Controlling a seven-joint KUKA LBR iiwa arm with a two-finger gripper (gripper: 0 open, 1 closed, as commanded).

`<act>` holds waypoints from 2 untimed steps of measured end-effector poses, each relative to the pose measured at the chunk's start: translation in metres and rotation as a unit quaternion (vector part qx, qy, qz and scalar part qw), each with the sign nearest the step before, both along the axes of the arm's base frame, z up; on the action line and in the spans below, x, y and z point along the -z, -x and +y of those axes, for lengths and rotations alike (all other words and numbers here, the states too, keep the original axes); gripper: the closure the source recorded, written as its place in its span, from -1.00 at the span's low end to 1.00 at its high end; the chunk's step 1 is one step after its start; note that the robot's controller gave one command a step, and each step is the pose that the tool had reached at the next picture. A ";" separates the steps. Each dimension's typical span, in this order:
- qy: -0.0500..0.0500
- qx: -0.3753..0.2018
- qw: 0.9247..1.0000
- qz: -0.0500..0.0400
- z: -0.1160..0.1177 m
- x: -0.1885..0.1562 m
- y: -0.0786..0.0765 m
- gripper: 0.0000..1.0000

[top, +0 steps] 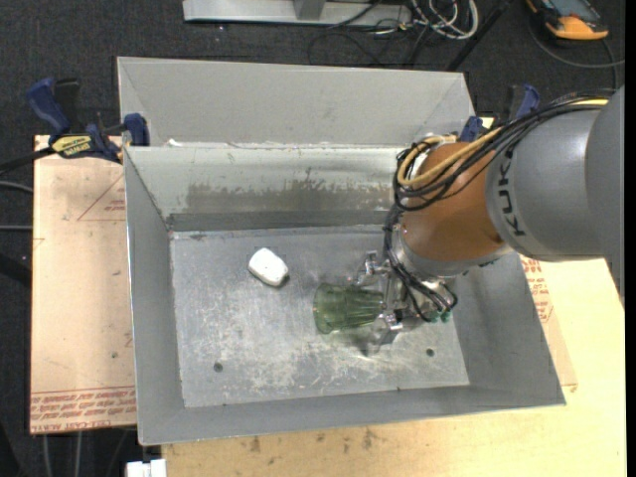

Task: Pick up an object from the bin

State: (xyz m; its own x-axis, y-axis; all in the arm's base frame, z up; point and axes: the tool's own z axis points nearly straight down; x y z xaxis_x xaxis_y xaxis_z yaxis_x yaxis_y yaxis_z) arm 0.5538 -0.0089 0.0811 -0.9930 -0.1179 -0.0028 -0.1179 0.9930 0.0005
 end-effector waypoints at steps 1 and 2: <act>0.000 0.050 0.999 0.000 -0.002 -0.015 -0.015 -1.00; 0.001 0.001 1.000 -0.008 0.018 0.005 -0.002 -1.00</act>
Offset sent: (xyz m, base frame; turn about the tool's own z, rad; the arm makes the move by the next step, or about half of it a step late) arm -0.0046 0.0197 -0.0111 0.0017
